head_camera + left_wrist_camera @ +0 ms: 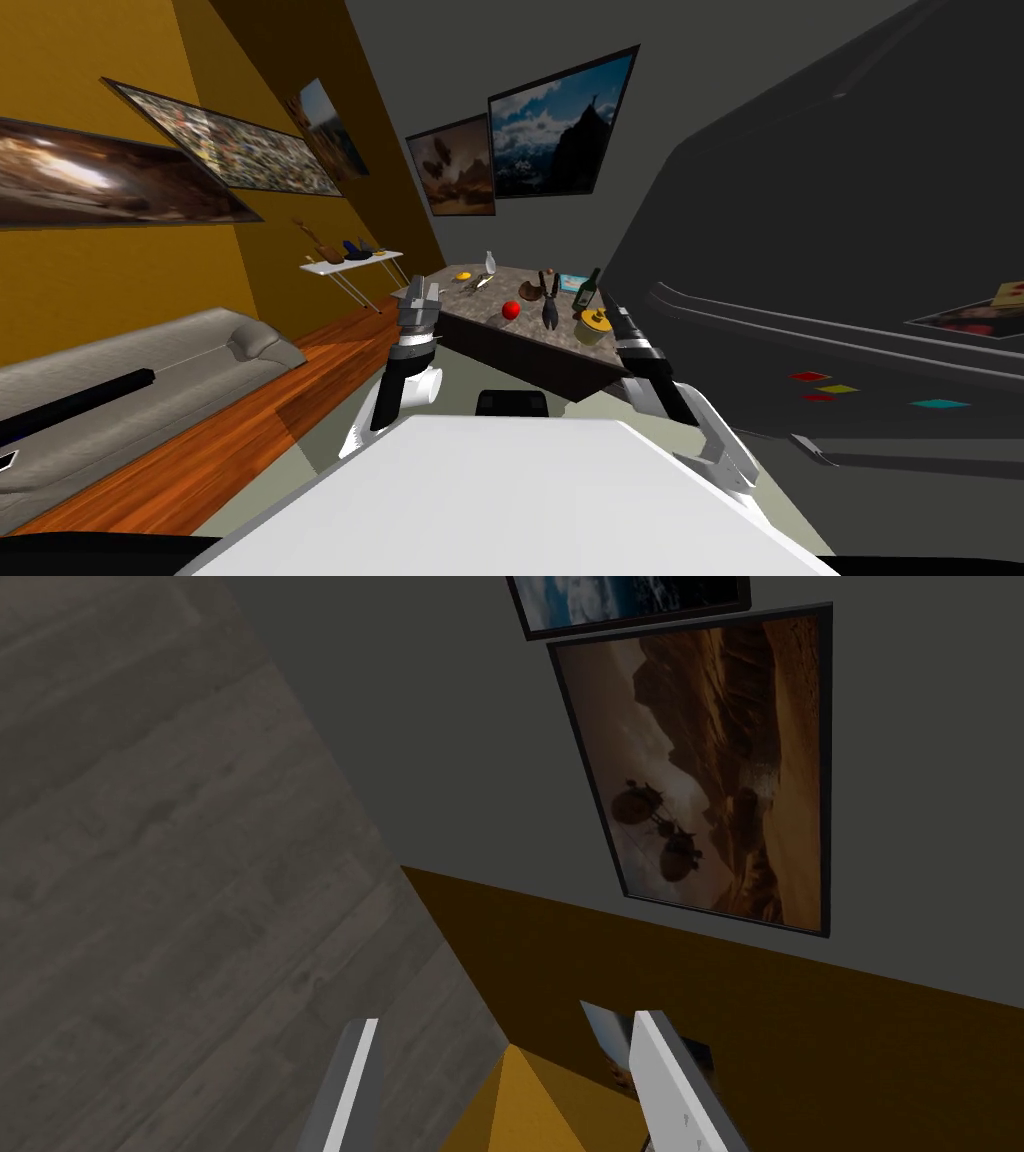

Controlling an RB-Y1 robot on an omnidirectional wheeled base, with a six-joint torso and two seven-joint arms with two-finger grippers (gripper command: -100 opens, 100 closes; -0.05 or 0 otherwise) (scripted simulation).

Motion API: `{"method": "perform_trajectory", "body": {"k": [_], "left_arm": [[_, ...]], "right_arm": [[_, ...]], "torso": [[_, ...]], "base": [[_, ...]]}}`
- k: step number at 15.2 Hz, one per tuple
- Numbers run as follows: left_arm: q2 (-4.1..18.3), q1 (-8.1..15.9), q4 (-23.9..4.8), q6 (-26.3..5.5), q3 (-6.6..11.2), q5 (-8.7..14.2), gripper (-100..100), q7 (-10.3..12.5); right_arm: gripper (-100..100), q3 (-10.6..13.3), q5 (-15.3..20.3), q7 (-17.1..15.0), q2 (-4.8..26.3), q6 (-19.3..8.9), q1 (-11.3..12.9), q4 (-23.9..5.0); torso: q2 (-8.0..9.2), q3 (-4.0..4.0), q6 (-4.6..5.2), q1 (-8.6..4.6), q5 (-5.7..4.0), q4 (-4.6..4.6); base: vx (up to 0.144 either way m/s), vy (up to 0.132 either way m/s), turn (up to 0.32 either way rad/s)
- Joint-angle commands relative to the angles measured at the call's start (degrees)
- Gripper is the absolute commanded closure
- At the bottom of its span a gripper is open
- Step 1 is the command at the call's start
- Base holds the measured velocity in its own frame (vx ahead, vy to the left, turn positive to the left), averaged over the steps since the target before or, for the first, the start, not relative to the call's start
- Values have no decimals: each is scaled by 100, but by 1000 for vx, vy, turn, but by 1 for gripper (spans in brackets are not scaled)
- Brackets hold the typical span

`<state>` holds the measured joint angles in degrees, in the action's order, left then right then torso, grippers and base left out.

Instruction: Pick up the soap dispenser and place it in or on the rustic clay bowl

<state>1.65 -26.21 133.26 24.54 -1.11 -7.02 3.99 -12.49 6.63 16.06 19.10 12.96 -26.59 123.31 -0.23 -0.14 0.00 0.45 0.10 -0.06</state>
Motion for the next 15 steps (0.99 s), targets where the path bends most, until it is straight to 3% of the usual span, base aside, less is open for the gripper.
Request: {"method": "perform_trajectory", "body": {"k": [1, 8, 9, 13, 15], "left_arm": [[0, 0, 0, 0, 0, 0, 0, 0], [0, 0, 0, 0, 0, 0, 0, 0], [0, 0, 0, 0, 0, 0, 0, 0], [0, 0, 0, 0, 0, 0, 0, 0], [0, 0, 0, 0, 0, 0, 0, 0]], "right_arm": [[-100, -162, 236, 229, 74, -240, 39, -154], [-100, -754, 905, 880, 164, -1005, 157, -670], [-100, -754, 905, 880, 164, -1005, 157, -670], [-100, -1113, 1284, 1289, 99, -1497, 248, -1009], [-100, -1194, 1366, 1384, 72, -1612, 271, -1089]], "torso": [[0, 0, 0, 0, 0, 0], [-1, -1, 1, 7, 1, 0], [-4, -2, 1, 13, 2, -1], [-7, -4, -1, 9, 2, -1], [-6, -3, 0, 9, 3, -1]], "base": [[41, 120, -44], [59, 131, -43], [66, 138, -28], [59, 129, -18], [54, 117, -11]]}}
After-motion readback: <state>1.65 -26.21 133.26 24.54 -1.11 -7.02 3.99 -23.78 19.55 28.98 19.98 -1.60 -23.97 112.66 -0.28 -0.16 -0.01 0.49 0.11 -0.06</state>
